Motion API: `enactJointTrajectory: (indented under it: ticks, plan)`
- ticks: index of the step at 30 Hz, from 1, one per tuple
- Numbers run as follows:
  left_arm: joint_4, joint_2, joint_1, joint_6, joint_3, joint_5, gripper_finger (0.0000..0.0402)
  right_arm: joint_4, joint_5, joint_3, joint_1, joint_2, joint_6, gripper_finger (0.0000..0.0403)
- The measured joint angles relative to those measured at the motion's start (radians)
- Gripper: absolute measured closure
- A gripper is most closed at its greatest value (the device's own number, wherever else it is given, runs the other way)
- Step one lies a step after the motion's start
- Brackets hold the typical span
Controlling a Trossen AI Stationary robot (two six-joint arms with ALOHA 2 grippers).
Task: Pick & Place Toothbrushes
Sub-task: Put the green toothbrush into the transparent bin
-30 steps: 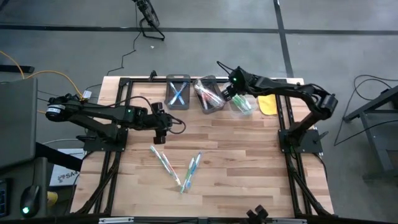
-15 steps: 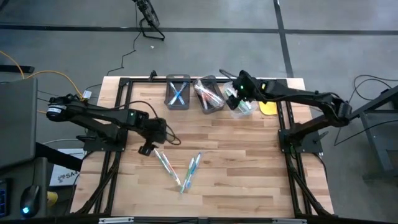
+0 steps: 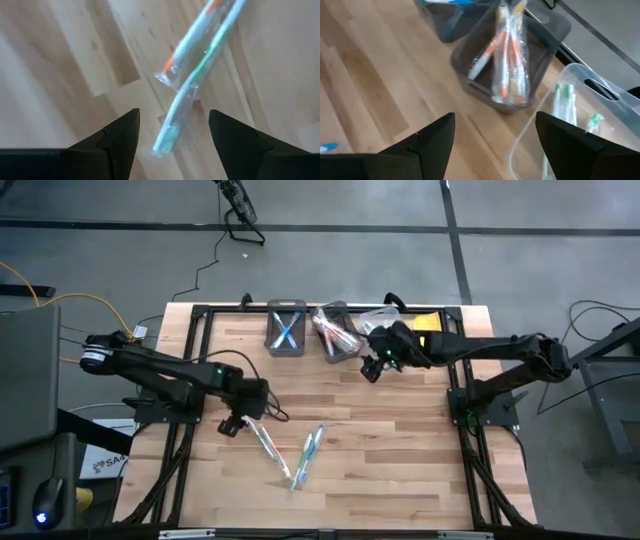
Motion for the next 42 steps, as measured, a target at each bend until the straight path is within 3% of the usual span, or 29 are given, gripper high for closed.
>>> enactJointTrajectory:
  ticks: [9,15,18,25,33,42]
  plan:
    - [0.021,0.193,-0.051,0.0,0.0,-0.075,0.0168,0.001,0.048,0.0,0.075,0.001,0.002,0.0133]
    - [0.015,0.23,-0.051,0.026,0.005,-0.111,0.018,-0.002,0.069,0.0,0.101,0.001,0.024,0.0133]
    - [0.01,0.231,-0.051,0.035,0.005,-0.122,0.0221,-0.006,0.07,0.0,0.117,0.001,0.025,0.0133]
    - [-0.053,0.235,-0.049,0.024,0.032,-0.111,0.0382,-0.008,0.071,0.0,0.164,0.001,0.045,0.0133]
    - [-0.094,0.236,-0.051,0.023,0.051,0.016,0.0392,-0.061,0.084,0.0,0.243,0.001,0.124,0.0133]
    - [-0.106,0.236,-0.051,-0.007,0.124,-0.001,0.0394,0.045,0.195,-0.001,0.411,0.075,0.214,0.0133]
